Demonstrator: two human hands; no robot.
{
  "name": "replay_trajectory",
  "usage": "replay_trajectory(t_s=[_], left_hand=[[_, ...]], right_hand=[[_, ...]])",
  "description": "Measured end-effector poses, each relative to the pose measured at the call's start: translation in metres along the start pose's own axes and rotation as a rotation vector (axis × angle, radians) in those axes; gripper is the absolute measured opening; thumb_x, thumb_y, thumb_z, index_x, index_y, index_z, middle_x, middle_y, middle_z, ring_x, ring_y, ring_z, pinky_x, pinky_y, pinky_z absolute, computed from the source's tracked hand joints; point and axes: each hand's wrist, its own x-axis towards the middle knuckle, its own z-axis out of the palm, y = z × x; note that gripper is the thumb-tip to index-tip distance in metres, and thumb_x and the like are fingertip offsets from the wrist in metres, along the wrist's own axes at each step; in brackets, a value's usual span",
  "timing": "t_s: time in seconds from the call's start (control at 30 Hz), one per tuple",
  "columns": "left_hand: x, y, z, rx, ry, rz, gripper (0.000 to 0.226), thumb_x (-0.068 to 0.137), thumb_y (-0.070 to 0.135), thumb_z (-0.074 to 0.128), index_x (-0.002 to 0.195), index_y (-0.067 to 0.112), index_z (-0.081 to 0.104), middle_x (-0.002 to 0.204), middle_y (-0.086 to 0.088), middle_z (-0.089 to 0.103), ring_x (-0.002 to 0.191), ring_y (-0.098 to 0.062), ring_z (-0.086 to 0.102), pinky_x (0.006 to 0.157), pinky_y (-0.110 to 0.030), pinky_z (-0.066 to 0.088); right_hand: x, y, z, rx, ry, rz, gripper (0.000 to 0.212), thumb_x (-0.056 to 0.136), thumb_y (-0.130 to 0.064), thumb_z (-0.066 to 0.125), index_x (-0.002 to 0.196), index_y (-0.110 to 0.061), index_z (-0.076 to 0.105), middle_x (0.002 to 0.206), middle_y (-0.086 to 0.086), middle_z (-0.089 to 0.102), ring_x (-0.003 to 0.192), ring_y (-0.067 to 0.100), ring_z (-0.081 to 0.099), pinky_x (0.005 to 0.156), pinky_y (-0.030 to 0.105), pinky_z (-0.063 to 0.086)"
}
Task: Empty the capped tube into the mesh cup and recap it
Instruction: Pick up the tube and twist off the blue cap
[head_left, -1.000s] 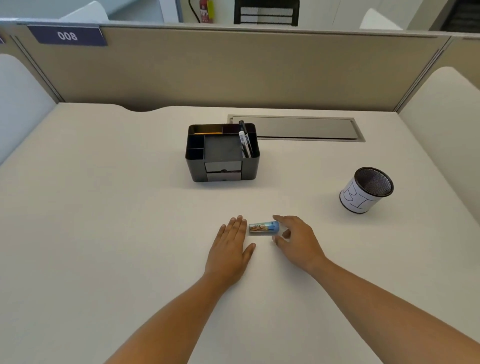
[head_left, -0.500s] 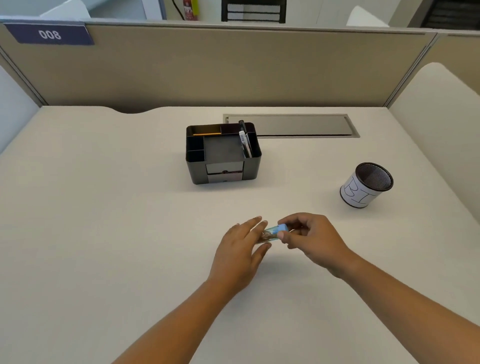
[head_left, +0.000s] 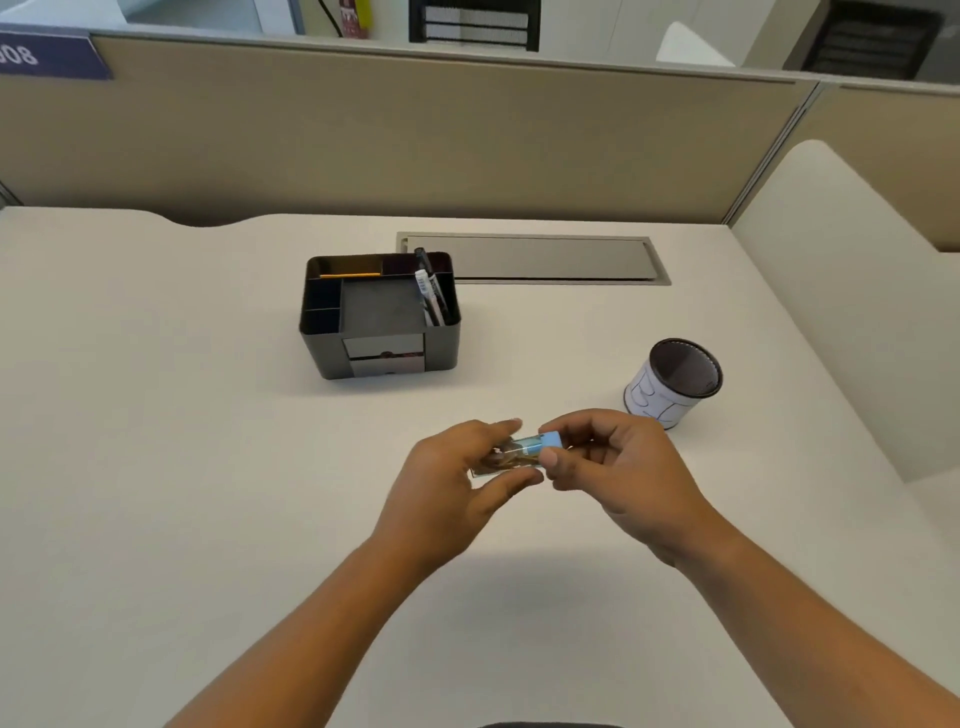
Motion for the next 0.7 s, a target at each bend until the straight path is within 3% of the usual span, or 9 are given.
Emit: replay_trajectory(t_s=[0.13,0.3,0.4,0.5,0.6,0.7], left_hand=[[0.014,0.012,0.013,-0.029,-0.004,-0.04,0.039,0.079,0.038,0.074,0.111,0.016,0.072,0.088,0.01,0.07,0.08,0.001,0.061,0.074,-0.009,0.044],[0.023,0.03,0.037,-0.273,-0.02,-0.26,0.023,0.086,0.02,0.072,0.108,0.024,0.073,0.08,0.004,0.07,0.069,-0.008,0.062,0.062,-0.02,0.052],[0.024,0.034,0.045,-0.362,-0.002,-0.328,0.023,0.086,0.015,0.072,0.108,0.022,0.074,0.082,0.004,0.071,0.064,-0.006,0.063,0.059,-0.015,0.051],[0.024,0.034,0.049,-0.418,-0.008,-0.337,0.023,0.086,0.015,0.072,0.104,0.029,0.075,0.082,-0.002,0.071,0.062,-0.008,0.062,0.06,-0.018,0.052],[0.025,0.034,0.053,-0.434,-0.07,-0.325,0.018,0.087,0.021,0.07,0.102,0.03,0.076,0.08,-0.004,0.07,0.062,-0.01,0.059,0.06,-0.023,0.054],[0.027,0.033,0.06,-0.448,-0.117,-0.333,0.018,0.086,0.028,0.069,0.102,0.028,0.076,0.075,0.003,0.068,0.058,-0.011,0.057,0.058,-0.025,0.054]], right_hand=[[0.008,0.001,-0.021,0.087,-0.033,0.006,0.022,0.075,-0.024,0.081,0.094,-0.013,0.077,0.08,0.004,0.077,0.067,0.015,0.069,0.068,0.024,0.058],[0.02,0.0,-0.046,0.057,-0.051,-0.066,0.033,0.067,-0.04,0.078,0.086,-0.013,0.079,0.073,0.008,0.076,0.057,0.011,0.066,0.059,0.018,0.054],[0.024,0.003,-0.055,0.008,-0.079,-0.139,0.029,0.071,-0.038,0.077,0.088,-0.014,0.078,0.079,0.013,0.075,0.056,0.011,0.065,0.059,0.019,0.054],[0.025,0.006,-0.06,-0.046,-0.107,-0.214,0.022,0.075,-0.033,0.077,0.09,-0.017,0.078,0.085,0.005,0.072,0.058,0.009,0.066,0.059,0.021,0.056],[0.025,0.009,-0.066,-0.102,-0.133,-0.296,0.012,0.082,-0.021,0.08,0.093,-0.024,0.078,0.087,0.001,0.068,0.061,0.009,0.065,0.058,0.019,0.057],[0.023,0.013,-0.074,-0.147,-0.146,-0.357,0.014,0.083,-0.015,0.076,0.097,-0.02,0.077,0.085,0.001,0.065,0.063,0.012,0.065,0.057,0.022,0.059]])
